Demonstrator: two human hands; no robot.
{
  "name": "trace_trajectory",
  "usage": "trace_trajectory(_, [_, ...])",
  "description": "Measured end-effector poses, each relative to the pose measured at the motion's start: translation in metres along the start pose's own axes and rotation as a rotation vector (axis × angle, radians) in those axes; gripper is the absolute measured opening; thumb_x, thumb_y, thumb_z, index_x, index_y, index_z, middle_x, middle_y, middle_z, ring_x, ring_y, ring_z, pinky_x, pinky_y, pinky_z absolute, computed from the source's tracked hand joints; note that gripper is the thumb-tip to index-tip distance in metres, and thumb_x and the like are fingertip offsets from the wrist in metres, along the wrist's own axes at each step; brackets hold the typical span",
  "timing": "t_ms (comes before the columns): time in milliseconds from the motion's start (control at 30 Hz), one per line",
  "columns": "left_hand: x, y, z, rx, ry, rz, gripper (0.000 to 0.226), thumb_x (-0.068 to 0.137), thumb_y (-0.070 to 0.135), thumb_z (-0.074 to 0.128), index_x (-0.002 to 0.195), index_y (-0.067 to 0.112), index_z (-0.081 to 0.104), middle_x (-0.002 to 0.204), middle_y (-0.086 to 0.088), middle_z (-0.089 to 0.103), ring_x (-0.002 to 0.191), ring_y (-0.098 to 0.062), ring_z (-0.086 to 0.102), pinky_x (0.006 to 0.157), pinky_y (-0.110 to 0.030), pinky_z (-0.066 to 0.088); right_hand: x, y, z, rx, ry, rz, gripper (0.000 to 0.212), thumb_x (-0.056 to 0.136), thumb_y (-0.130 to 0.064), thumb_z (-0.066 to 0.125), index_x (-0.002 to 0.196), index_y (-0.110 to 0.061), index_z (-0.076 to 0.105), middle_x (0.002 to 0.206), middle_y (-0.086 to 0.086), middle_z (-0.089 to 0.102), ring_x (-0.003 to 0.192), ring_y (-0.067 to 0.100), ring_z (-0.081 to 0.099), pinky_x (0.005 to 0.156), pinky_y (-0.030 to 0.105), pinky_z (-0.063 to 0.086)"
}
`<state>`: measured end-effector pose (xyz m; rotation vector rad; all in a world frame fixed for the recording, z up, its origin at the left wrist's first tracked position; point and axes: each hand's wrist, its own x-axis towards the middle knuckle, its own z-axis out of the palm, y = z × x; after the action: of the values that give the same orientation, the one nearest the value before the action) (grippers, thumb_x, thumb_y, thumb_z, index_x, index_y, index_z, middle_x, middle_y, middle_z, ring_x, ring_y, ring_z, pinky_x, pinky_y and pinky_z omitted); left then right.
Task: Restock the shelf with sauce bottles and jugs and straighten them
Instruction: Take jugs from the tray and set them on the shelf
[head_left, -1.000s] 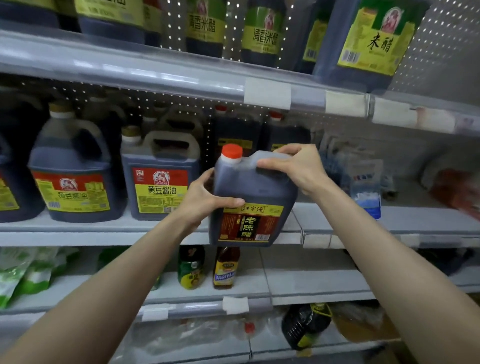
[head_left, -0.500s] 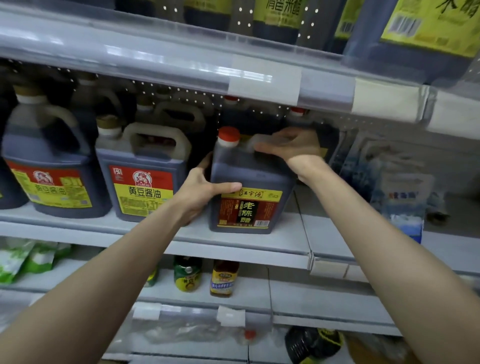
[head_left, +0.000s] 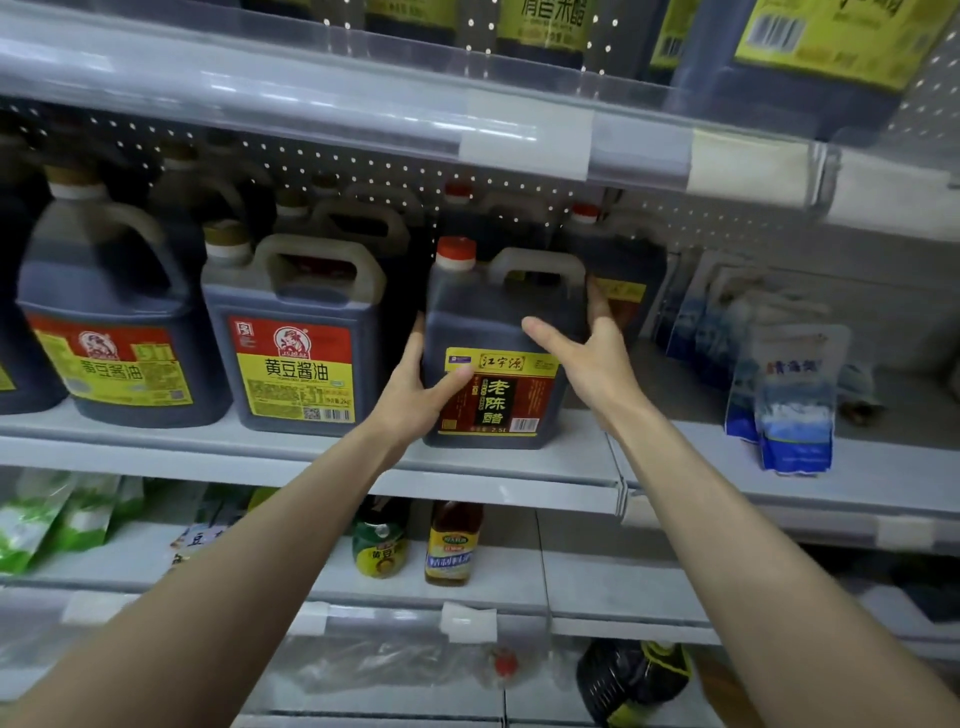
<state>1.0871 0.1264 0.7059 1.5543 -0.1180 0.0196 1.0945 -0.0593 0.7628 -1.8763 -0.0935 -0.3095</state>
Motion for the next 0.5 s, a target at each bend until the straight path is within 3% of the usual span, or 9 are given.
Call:
trace_trajectory(100, [-0.003, -0.005, -0.005, 0.018, 0.001, 0.011, 0.072, 0.086, 0.016, 0.069, 0.147, 0.026, 0.032, 0.127, 0.003, 0.060, 0.113, -0.011, 0.059, 0.090, -0.032, 0.053, -0.006, 0.010, 0.000, -0.027, -0.018, 0.084, 0.088, 0.081, -0.040, 0.072, 0.151, -0.022, 0.022, 0.149, -0.001, 0.040, 0.136, 0.020, 0.040, 0.102, 0.028, 0.038])
trace_trajectory(167, [-0.003, -0.005, -0.006, 0.036, 0.008, 0.016, 0.074, 0.084, 0.013, 0.070, 0.147, 0.024, 0.032, 0.128, 0.001, 0.060, 0.112, -0.011, 0.059, 0.090, -0.032, 0.053, -0.005, 0.012, -0.001, -0.054, -0.040, 0.126, 0.088, 0.082, -0.041, 0.072, 0.151, -0.022, 0.021, 0.150, 0.001, 0.039, 0.136, 0.021, 0.039, 0.099, 0.030, 0.037])
trace_trajectory(333, [-0.006, -0.016, -0.005, 0.030, 0.016, 0.055, 0.071, 0.088, 0.014, 0.066, 0.148, 0.026, 0.030, 0.131, 0.001, 0.058, 0.116, -0.013, 0.057, 0.096, -0.037, 0.051, -0.017, 0.035, 0.006, 0.072, -0.112, 0.323, 0.101, 0.075, -0.053, 0.072, 0.153, -0.024, 0.014, 0.153, 0.002, 0.036, 0.136, 0.028, 0.041, 0.102, 0.054, 0.042])
trace_trajectory(400, [-0.003, -0.019, -0.007, 0.017, 0.005, 0.066, 0.069, 0.089, 0.014, 0.065, 0.148, 0.026, 0.031, 0.131, 0.001, 0.059, 0.117, -0.013, 0.057, 0.096, -0.037, 0.051, -0.020, 0.045, 0.008, 0.097, -0.117, 0.349, 0.104, 0.068, -0.064, 0.070, 0.152, -0.029, 0.017, 0.153, 0.000, 0.037, 0.135, 0.028, 0.042, 0.101, 0.055, 0.041])
trace_trajectory(500, [0.001, -0.022, -0.007, 0.009, -0.001, 0.086, 0.066, 0.090, 0.013, 0.063, 0.147, 0.025, 0.032, 0.129, 0.002, 0.060, 0.115, -0.011, 0.058, 0.094, -0.033, 0.052, -0.018, 0.053, 0.009, 0.107, -0.102, 0.307, 0.084, 0.073, -0.061, 0.068, 0.143, -0.030, 0.033, 0.142, -0.003, 0.050, 0.127, 0.024, 0.051, 0.097, 0.052, 0.046])
